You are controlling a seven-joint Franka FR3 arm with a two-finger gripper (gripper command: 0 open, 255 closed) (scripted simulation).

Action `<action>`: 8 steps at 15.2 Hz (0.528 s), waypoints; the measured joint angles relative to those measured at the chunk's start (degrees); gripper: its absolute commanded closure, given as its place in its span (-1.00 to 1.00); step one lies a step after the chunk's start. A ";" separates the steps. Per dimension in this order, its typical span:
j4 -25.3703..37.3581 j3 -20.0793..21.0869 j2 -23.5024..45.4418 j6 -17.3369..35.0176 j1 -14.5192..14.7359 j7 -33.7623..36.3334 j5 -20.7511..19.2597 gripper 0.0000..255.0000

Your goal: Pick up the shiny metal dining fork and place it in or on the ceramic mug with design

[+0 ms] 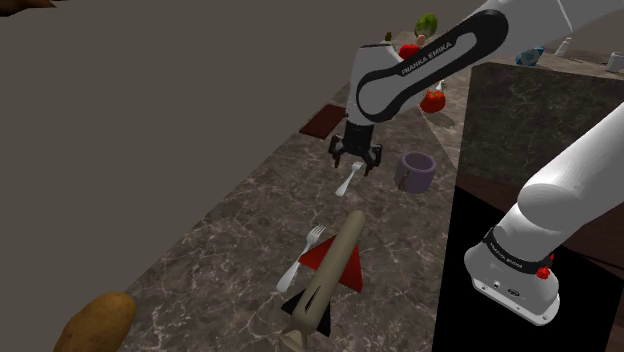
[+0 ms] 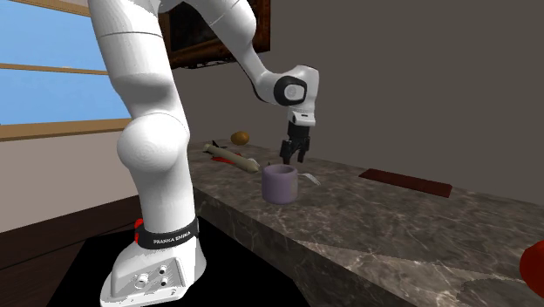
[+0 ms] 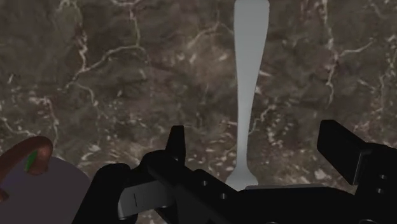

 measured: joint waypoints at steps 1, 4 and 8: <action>-0.24 0.20 0.75 1.00 0.03 0.25 -0.13 -1.00; -0.84 0.61 2.57 3.41 0.10 0.69 -0.52 -1.00; -1.08 0.70 3.24 4.32 0.10 0.76 -0.66 -1.00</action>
